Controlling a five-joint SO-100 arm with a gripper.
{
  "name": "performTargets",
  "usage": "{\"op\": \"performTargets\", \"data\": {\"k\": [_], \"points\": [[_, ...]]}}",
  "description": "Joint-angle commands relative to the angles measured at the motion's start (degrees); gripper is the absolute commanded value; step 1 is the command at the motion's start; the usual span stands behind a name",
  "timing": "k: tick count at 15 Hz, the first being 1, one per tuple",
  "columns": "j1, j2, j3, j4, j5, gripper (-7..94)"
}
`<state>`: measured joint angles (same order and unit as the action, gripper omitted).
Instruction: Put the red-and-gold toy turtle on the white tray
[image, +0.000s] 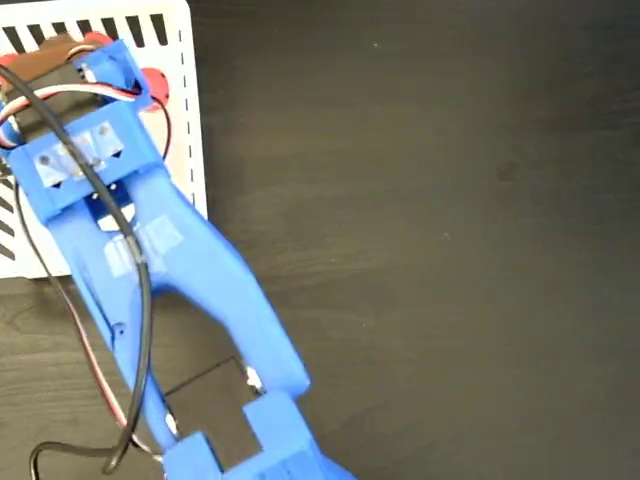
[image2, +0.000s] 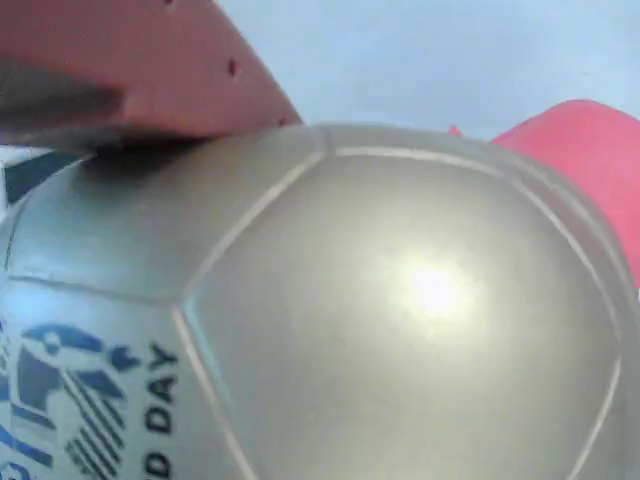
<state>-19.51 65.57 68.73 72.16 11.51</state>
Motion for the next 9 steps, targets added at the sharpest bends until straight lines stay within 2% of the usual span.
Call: {"op": "performTargets", "data": {"k": [1,7,8,9], "points": [[-0.09,1.32,-4.75,0.26,1.23,0],[0.35,0.35,-6.94,1.76,1.49,1],[0.35,0.35,-6.94,1.85,1.58,14],[0.35,0.35,-6.68,2.11,1.85,32]]}}
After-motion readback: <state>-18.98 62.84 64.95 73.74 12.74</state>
